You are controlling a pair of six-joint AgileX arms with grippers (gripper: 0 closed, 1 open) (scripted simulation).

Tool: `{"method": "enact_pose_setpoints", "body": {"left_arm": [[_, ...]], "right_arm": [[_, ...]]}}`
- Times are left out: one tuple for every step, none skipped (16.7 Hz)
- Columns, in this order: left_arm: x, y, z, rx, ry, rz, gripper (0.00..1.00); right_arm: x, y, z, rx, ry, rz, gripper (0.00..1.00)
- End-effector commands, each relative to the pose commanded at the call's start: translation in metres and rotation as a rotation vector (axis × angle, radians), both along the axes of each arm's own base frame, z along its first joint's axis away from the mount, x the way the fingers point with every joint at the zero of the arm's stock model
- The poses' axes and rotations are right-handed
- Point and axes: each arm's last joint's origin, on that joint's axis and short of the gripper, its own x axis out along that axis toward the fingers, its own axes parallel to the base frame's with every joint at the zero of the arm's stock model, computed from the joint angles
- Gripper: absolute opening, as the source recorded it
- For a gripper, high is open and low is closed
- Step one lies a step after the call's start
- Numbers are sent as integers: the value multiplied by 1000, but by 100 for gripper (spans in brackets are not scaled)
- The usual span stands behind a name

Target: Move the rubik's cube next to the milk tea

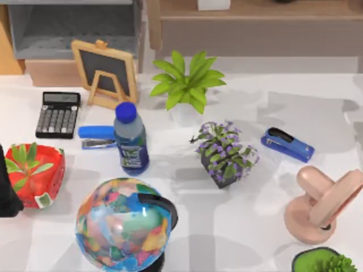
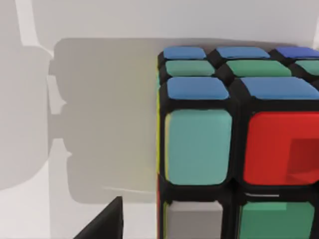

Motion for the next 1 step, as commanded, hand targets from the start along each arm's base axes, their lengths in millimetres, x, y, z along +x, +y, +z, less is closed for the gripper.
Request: {"method": "enact_pose_setpoints", "body": {"left_arm": [[0, 0, 0, 0, 0, 0, 100]], "right_arm": [[0, 0, 0, 0, 0, 0, 100]]}}
